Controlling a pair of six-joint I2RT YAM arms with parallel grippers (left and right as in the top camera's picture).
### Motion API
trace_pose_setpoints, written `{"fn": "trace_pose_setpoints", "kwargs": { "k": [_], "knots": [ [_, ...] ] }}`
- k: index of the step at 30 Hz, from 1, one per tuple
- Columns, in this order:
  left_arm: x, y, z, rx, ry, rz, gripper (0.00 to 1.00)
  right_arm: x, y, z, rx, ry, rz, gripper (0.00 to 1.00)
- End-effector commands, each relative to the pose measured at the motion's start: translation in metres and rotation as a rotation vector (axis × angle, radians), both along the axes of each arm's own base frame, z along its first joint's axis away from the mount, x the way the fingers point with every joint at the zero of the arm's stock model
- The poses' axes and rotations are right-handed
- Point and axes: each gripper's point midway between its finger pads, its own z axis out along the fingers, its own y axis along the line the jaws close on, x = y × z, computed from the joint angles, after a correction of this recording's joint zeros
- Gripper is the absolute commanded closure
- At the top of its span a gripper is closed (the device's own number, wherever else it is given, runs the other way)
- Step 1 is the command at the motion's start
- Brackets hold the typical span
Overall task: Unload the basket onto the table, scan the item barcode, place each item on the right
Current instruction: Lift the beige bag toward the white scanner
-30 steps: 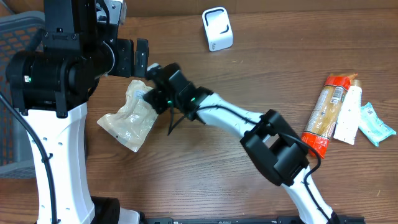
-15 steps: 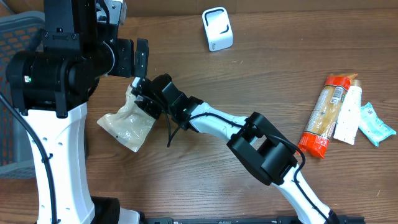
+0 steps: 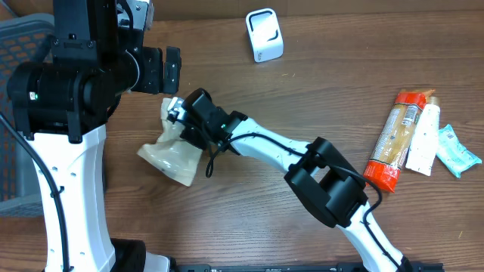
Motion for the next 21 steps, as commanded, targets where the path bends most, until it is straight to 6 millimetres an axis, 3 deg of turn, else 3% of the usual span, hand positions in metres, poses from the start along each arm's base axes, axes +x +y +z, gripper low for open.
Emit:
{"fn": "trace_pose_setpoints", "kwargs": {
  "k": [1,4,10,14,18,21],
  "knots": [
    [0.002,0.0,-0.001,-0.003,0.001,0.005,0.0,-0.002,-0.058,-0.041,-0.198,0.077,-0.058,0.39],
    [0.002,0.0,-0.001,-0.003,0.001,0.005,0.01,0.0,-0.078,-0.023,-0.228,0.102,-0.086,0.37],
    [0.002,0.0,-0.001,-0.003,0.001,0.005,0.0,0.008,-0.156,0.013,-0.378,0.145,-0.159,0.36],
    [0.002,0.0,-0.001,-0.003,0.001,0.005,0.0,0.009,-0.201,0.03,-0.454,0.179,-0.194,0.29],
    [0.002,0.0,-0.001,-0.003,0.001,0.005,0.0,0.022,-0.22,0.056,-0.416,0.152,-0.248,0.24],
    [0.002,0.0,-0.001,-0.003,0.001,0.005,0.0,0.032,-0.219,0.086,-0.346,0.112,-0.284,0.18]
  ]
}}
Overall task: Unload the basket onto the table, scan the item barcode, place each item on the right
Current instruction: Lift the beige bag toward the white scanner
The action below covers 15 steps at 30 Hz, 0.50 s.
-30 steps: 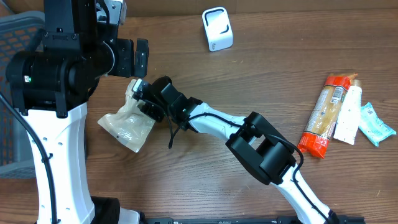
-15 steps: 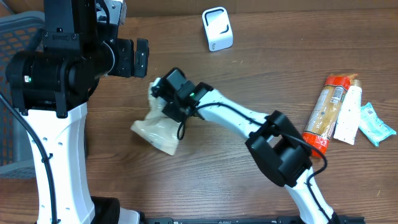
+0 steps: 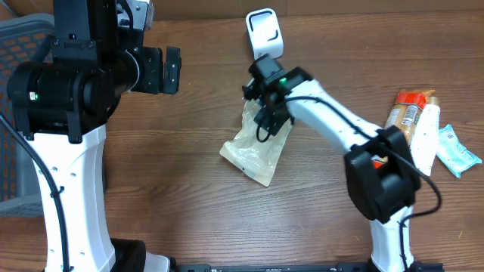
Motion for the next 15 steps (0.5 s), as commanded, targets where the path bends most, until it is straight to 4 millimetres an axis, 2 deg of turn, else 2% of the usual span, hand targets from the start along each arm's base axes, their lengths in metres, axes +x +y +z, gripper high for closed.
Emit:
{"fn": "trace_pose_setpoints", "kwargs": {
  "k": [1,2,3,5,7,8,11,13,15],
  "knots": [
    [0.002,0.0,-0.001,-0.003,0.001,0.005,0.0,0.014,0.011,0.066,0.12,-0.131,-0.025,0.13],
    [0.002,0.0,-0.001,-0.003,0.001,0.005,0.01,0.017,0.019,0.076,0.173,-0.145,-0.05,0.11],
    [0.002,0.0,-0.001,-0.003,0.001,0.005,0.01,0.019,0.028,0.085,0.24,-0.147,-0.079,0.05],
    [0.002,0.0,-0.001,-0.003,0.001,0.005,0.0,0.017,0.059,0.101,0.434,-0.104,-0.126,0.0],
    [0.002,0.0,-0.001,-0.003,0.001,0.005,0.0,0.004,0.089,0.11,0.623,0.021,-0.155,0.0],
    [0.002,0.0,-0.001,-0.003,0.001,0.005,0.0,-0.009,0.109,0.113,0.728,0.117,-0.117,0.0],
    [0.002,0.0,-0.001,-0.003,0.001,0.005,0.0,-0.023,0.129,0.107,0.791,0.208,-0.093,0.0],
    [0.002,0.0,-0.001,-0.003,0.001,0.005,0.0,-0.028,0.138,0.091,0.754,0.215,-0.097,0.0],
    [0.002,0.0,-0.001,-0.003,0.001,0.005,0.0,-0.034,0.145,0.074,0.692,0.206,-0.112,0.05]
  ]
}}
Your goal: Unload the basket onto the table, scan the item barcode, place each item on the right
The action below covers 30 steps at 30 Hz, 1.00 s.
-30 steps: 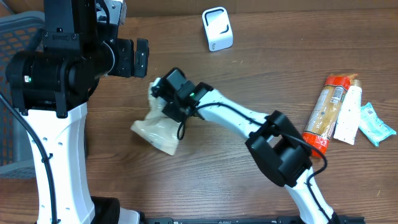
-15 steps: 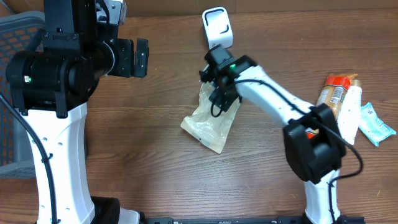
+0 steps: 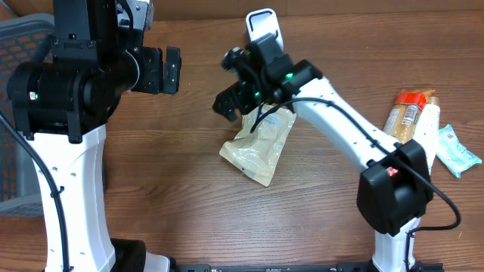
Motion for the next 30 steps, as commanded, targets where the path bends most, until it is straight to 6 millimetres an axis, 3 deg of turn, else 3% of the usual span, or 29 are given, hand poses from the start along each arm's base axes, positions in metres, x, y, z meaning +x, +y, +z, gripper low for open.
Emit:
{"fn": "trace_pose_setpoints", "kwargs": {
  "k": [1,8,11,16,22,26,30],
  "knots": [
    [0.002,0.0,-0.001,-0.003,0.001,0.005,0.01,-0.027,0.027,-0.033,-0.041,0.098,0.005,0.06],
    [0.002,0.0,-0.001,-0.003,0.001,0.005,0.0,-0.023,0.01,-0.067,-0.415,-0.135,-0.121,0.07],
    [0.002,0.0,-0.001,-0.003,0.001,0.005,0.0,-0.037,0.011,-0.08,-0.528,-0.186,-0.082,0.08],
    [0.002,0.0,-0.001,-0.003,0.001,0.004,0.0,-0.044,0.002,-0.094,-0.685,-0.259,-0.092,0.09],
    [0.002,0.0,-0.001,-0.003,0.001,0.005,0.0,-0.067,-0.002,-0.125,-0.787,-0.217,0.001,0.09],
    [0.002,0.0,-0.001,-0.003,0.001,0.005,0.01,-0.07,-0.005,-0.13,-0.818,-0.214,0.008,0.09],
    [0.002,0.0,-0.001,-0.003,0.001,0.005,0.01,-0.054,-0.026,-0.126,-0.909,-0.274,-0.044,0.16]
  ]
}}
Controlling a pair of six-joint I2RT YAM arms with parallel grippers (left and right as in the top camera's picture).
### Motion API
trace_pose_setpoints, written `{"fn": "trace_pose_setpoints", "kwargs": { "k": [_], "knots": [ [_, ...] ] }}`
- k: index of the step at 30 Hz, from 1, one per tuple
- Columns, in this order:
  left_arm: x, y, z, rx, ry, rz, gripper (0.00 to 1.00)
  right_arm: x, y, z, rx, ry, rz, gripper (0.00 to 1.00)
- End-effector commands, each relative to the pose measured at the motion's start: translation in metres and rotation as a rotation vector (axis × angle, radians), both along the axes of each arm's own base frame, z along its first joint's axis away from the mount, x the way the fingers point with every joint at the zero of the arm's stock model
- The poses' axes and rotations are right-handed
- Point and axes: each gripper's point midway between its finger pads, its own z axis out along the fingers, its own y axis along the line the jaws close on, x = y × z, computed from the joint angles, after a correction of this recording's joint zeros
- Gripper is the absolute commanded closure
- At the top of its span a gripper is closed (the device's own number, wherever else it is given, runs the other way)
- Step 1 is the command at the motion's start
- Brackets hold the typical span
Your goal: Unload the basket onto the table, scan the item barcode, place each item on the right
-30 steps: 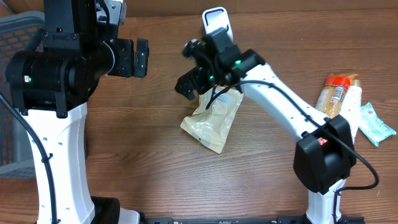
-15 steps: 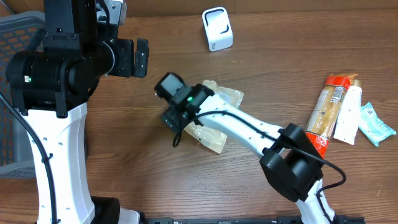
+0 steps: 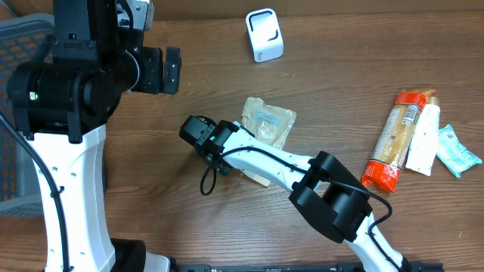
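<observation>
A pale translucent pouch (image 3: 269, 122) lies flat on the wooden table, below the white barcode scanner (image 3: 264, 35) at the back. My right gripper (image 3: 197, 134) sits low at the pouch's near-left corner, and its arm crosses over that end. Its fingers are hidden under the wrist, so neither its state nor any hold on the pouch shows. My left gripper (image 3: 168, 69) hangs at the upper left, well away from the pouch, with nothing seen in it.
An orange-red packet (image 3: 393, 140), a white tube (image 3: 423, 140) and a teal packet (image 3: 457, 151) lie at the right. A grey basket (image 3: 19, 45) stands at the far left edge. The left arm's white column fills the near left.
My right gripper was up beside the scanner, over the pouch's far end. Now it is down at the pouch's near-left corner. The pouch lies in about the same spot. The left arm is unchanged.
The pouch first lay left of centre with my right gripper on it. Then it was further right, below the scanner, with the gripper at its far end. Then the gripper stood by the scanner with the pouch flat beneath. Now the gripper is at the pouch's left.
</observation>
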Motion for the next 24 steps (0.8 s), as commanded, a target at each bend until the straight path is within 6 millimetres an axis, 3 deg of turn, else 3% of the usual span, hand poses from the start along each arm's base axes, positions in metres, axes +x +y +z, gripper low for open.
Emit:
{"fn": "trace_pose_setpoints", "kwargs": {
  "k": [1,6,8,13,19,24],
  "knots": [
    [0.002,0.0,-0.001,-0.003,0.001,0.005,0.0,0.022,-0.022,0.006,-0.094,-0.1,-0.039,0.2],
    [0.002,0.0,-0.001,-0.003,0.001,0.005,0.0,0.037,-0.045,-0.003,-0.14,-0.104,-0.085,0.25],
    [0.002,0.0,-0.001,-0.003,0.001,0.005,0.0,0.039,-0.056,-0.008,-0.164,-0.082,-0.103,0.35],
    [0.002,0.0,-0.001,-0.003,0.001,0.005,0.01,0.04,-0.063,-0.009,-0.177,-0.073,-0.112,0.94],
    [0.002,0.0,-0.001,-0.003,0.001,0.005,0.0,0.042,-0.061,-0.007,-0.169,-0.08,-0.113,0.96],
    [0.002,0.0,-0.001,-0.003,0.001,0.005,0.01,0.044,-0.044,0.026,-0.033,-0.063,-0.127,0.96]
  ]
}}
